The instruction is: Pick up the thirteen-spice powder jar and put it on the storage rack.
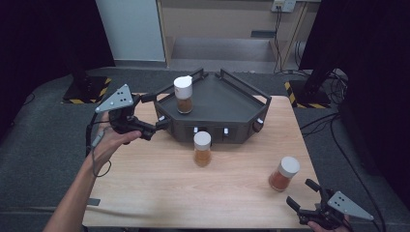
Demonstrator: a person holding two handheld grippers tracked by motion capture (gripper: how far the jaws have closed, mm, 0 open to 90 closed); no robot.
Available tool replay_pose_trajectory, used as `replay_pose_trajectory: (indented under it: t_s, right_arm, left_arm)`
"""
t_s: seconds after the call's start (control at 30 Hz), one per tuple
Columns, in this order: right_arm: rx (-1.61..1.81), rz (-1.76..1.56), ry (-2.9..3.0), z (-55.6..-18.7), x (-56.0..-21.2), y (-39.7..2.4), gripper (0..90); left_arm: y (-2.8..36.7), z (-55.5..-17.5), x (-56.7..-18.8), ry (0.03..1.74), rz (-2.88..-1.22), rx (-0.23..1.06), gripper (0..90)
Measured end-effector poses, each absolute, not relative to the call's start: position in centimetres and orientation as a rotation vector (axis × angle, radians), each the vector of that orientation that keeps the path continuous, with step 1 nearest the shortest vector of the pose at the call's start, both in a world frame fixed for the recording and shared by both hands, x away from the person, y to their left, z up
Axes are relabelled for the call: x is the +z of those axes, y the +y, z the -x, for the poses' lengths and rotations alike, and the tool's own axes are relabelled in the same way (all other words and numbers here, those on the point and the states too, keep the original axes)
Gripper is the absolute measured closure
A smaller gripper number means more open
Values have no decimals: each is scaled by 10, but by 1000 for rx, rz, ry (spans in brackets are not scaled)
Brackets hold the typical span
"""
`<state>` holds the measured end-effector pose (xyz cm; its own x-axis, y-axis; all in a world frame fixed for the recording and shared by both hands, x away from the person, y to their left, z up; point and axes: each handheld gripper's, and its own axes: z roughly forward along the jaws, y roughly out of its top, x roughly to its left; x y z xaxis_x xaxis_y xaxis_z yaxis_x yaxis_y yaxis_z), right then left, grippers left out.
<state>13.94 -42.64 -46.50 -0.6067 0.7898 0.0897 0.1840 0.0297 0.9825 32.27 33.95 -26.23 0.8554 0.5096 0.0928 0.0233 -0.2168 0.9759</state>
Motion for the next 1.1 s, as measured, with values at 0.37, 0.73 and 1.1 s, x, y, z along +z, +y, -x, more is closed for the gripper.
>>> replay_pose_trajectory:
  t_s: [0.37,0.73,1.1]
  right_arm:
    - [1615,-987,1819,-139,-465,-426,16]
    - [1613,-990,1819,-139,-465,-426,16]
    - [1613,-990,1818,-139,-465,-426,16]
  left_arm:
    - [353,-291,-289,459,-1747,531,21]
    - [365,-270,-326,546,-1748,535,18]
    - [372,-236,-365,657,-1690,585,18]
